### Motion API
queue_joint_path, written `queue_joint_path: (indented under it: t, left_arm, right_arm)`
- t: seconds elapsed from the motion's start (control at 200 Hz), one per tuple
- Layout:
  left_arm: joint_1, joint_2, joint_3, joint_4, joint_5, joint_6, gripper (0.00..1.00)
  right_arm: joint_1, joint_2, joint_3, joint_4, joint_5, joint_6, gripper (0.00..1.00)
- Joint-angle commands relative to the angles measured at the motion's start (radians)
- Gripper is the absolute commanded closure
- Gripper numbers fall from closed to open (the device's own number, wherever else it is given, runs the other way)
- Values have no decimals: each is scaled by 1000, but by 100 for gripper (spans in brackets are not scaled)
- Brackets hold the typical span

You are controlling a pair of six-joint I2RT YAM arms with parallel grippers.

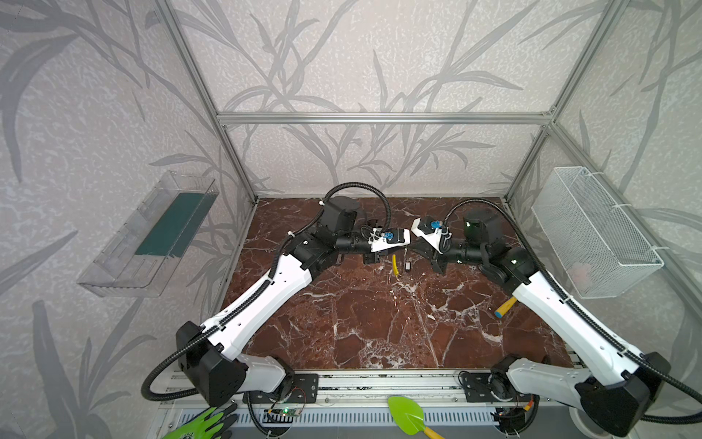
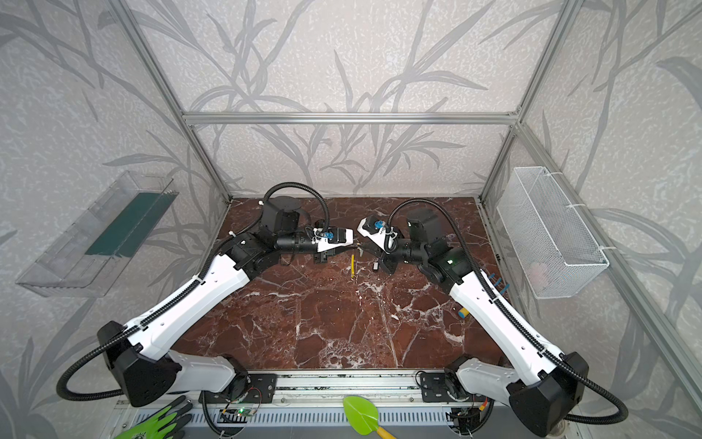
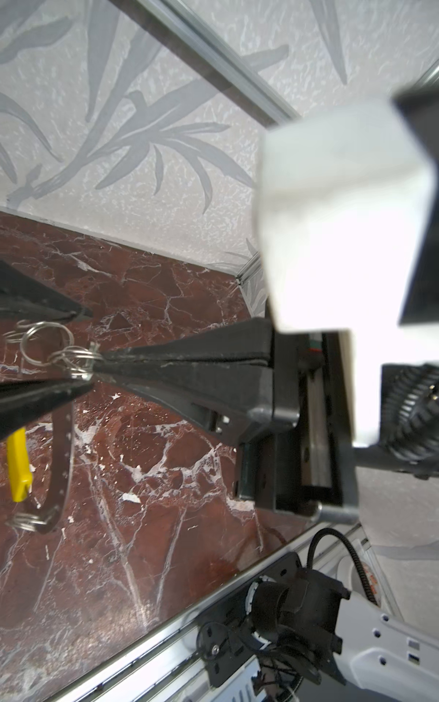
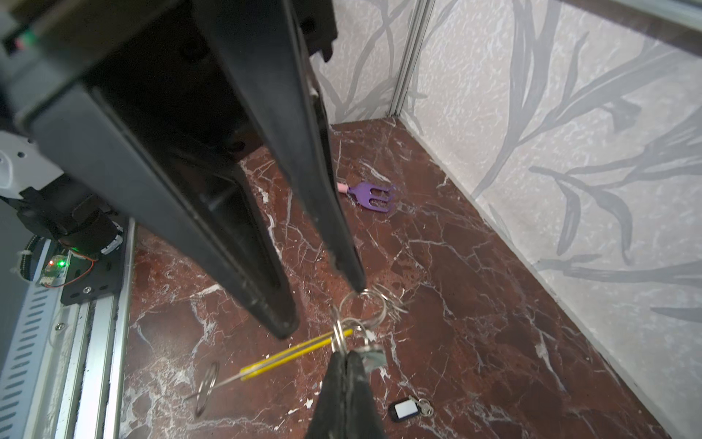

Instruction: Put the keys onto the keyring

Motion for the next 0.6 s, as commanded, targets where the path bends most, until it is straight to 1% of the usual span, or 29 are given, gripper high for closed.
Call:
queue_joint_path:
  t: [0.0, 0.255, 0.415, 0.595]
  left_arm:
    - [-11, 23, 40, -97, -33, 74, 72]
    - [-41, 60, 68, -124, -106, 91, 72]
    - [-54, 79, 83, -118, -99, 79, 72]
    - [-61, 93, 93, -124, -95, 77, 82]
  right_arm:
    - [9, -3, 39, -70, 33, -17, 100]
    - [28, 1, 57, -102, 27, -40, 100]
    - [41, 13, 67, -121, 43, -56, 100]
    - [45, 9, 61, -93, 45, -52, 100]
